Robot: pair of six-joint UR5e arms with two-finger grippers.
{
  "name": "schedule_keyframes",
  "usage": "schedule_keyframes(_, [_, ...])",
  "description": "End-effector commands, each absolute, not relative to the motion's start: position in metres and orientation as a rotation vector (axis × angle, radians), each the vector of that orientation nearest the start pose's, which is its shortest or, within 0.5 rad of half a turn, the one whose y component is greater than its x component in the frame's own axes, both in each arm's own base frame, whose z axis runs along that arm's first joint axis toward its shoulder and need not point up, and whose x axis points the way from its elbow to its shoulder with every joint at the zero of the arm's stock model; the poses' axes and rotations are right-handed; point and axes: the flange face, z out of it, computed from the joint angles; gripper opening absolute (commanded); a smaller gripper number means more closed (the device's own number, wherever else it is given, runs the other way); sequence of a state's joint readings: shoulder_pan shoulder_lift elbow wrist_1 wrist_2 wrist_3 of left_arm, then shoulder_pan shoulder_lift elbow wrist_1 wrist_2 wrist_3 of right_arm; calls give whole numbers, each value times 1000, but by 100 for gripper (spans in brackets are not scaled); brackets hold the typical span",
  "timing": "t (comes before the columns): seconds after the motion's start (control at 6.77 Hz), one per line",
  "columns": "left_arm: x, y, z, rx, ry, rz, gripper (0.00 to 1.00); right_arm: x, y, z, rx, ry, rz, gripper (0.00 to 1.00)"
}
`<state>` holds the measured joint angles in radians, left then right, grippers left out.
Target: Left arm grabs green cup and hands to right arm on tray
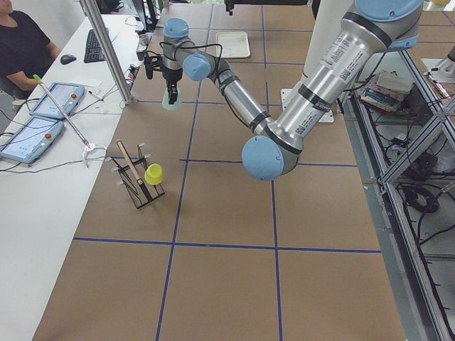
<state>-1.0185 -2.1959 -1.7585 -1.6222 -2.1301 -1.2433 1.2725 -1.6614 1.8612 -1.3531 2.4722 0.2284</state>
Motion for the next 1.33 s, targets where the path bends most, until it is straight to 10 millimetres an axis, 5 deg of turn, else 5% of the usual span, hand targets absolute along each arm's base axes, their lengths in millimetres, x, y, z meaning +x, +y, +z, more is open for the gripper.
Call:
schedule_keyframes(0.0, [340, -524, 158, 7, 1164, -426, 0, -159, -489, 454, 150, -1010, -255, 99])
schedule_keyframes(0.3, [377, -493, 143, -49, 1299, -418, 0, -230, -498, 381, 138, -1023, -171, 99])
schedule_keyframes(0.59, [376, -476, 135, -142, 1468, -498, 0, -310, -463, 265, 108, -1112, 19, 99])
schedule_keyframes(0.89, [377, -473, 135, -184, 1574, -505, 0, -314, -392, 169, 39, -1345, 81, 99])
schedule_keyframes(1.18, [369, -463, 129, -283, 1707, -535, 0, -297, -356, 143, -85, -1753, 149, 99])
